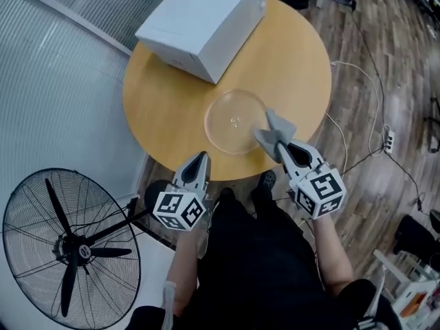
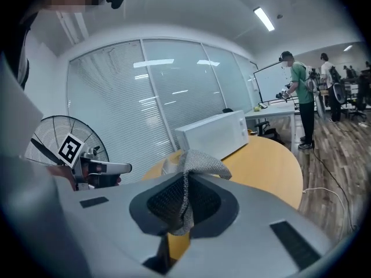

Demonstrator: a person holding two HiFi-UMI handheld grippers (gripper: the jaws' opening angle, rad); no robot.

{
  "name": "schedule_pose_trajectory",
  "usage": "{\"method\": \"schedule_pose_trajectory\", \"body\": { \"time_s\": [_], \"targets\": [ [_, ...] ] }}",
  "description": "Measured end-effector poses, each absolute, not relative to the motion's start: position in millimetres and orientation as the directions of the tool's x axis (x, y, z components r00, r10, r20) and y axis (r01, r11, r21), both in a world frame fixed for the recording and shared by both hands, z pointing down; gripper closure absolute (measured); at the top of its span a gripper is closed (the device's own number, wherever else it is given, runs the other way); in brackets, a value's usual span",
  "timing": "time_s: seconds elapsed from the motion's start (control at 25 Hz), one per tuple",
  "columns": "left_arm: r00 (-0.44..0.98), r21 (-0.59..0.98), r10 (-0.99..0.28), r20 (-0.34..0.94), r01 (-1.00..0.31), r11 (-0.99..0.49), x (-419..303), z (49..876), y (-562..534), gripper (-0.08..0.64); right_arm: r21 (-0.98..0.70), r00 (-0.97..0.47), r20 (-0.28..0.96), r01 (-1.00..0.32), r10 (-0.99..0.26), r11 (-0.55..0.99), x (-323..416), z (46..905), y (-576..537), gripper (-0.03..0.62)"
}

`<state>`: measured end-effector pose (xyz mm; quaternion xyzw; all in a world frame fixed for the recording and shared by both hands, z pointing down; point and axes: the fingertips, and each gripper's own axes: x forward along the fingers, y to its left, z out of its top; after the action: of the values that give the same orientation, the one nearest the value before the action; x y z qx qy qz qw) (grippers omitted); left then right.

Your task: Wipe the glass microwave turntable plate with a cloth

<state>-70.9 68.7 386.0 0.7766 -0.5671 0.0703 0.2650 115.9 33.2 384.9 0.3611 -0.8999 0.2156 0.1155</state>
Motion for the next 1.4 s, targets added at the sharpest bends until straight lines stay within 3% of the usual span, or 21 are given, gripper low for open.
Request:
{"method": "schedule_pose_trajectory", "body": {
  "time_s": [0.44,0.8,1.4],
  "targets": [
    [0.293,0.366,-0.809,0.51,-0.925,-0.105,-88,437,67,0.563,-0.355,-0.739,0.45,-0.664,-0.502,0.659,95,427,34,0.568],
    [0.297,0.393,-0.77,0.564,-0.917,-0.066,-120,485,40,0.561,-0.292,-0.686,0.523,-0.702,-0.506,0.649,82,439,9,0.568],
    [0.417,0.524,-0.647,0.639,-0.851,-0.031,-142,581,-15,0.456,-0.205,-0.552,0.664,-0.783,-0.505,0.587,62,490,-35,0.568]
  ]
}}
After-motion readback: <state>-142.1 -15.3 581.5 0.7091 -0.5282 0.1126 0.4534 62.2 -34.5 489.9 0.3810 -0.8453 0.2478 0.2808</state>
